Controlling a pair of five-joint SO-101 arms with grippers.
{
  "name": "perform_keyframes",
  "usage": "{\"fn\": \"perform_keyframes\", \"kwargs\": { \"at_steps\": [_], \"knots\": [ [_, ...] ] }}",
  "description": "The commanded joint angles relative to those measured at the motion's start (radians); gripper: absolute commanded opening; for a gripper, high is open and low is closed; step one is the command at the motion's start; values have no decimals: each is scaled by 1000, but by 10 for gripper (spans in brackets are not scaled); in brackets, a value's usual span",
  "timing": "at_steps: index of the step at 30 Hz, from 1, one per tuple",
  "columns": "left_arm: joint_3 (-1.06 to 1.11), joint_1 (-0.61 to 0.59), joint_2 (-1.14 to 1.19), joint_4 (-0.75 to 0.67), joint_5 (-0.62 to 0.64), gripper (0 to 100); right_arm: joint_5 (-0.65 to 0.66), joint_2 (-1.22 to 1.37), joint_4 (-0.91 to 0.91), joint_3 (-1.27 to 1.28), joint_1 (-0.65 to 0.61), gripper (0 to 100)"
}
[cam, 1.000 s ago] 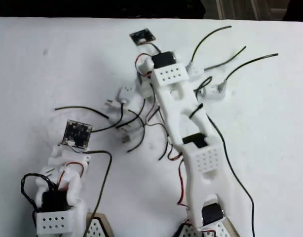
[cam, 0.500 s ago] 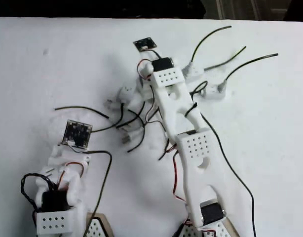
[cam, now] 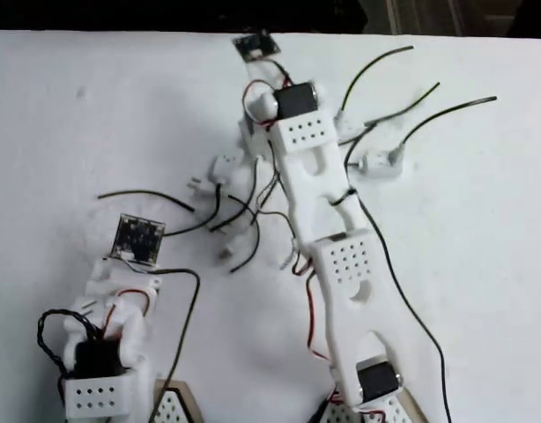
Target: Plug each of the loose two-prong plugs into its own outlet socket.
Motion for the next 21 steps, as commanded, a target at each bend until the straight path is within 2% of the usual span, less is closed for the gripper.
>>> {"fn": "perform_keyframes", "kwargs": {
  "at_steps": [1,15,21],
  "knots": [
    [-3,-8,-8,2,3,24,-11,-133,12,-86,-31,16],
    [-3,-8,-8,0,3,24,-18,-423,13,-181,-67,16],
    [-3,-8,-8,-5,3,24,-140,-645,15,69,-79,16]
  ]
}}
